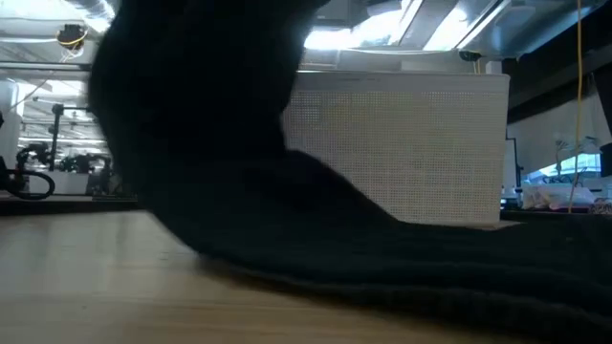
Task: Sort clothes
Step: Put the black pants into the white laundry organizer
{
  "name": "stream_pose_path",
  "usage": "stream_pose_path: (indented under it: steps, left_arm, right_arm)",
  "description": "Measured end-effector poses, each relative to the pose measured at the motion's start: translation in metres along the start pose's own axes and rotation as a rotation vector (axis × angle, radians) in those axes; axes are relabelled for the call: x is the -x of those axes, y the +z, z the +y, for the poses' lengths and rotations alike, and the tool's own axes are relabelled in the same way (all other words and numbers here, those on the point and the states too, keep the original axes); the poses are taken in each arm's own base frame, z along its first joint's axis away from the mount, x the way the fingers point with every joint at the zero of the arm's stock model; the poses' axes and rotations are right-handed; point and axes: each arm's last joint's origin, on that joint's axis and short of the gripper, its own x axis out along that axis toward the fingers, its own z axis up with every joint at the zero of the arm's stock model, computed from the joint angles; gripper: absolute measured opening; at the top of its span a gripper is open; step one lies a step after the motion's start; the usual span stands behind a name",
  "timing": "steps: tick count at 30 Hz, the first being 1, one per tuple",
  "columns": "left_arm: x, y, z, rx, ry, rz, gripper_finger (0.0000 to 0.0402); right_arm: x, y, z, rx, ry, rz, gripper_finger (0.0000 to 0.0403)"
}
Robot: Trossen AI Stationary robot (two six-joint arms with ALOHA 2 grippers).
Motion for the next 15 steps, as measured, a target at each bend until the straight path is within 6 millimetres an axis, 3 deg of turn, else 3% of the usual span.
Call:
stream_pose_path:
  steps: [8, 15]
  left_arm:
    - [0.0, -0.001, 0.001, 0.006, 0.05, 0.014, 0.0182]
    - [0.0, -0.001, 0.001, 0.005, 0.05, 0.014, 0.0182]
  right_arm:
    - [0.014, 0.021, -0.05, 0.0, -0.204, -0.104, 0.002]
    - [0.0, 0.016, -0.096, 0.042, -0.399, -0.049, 0.002]
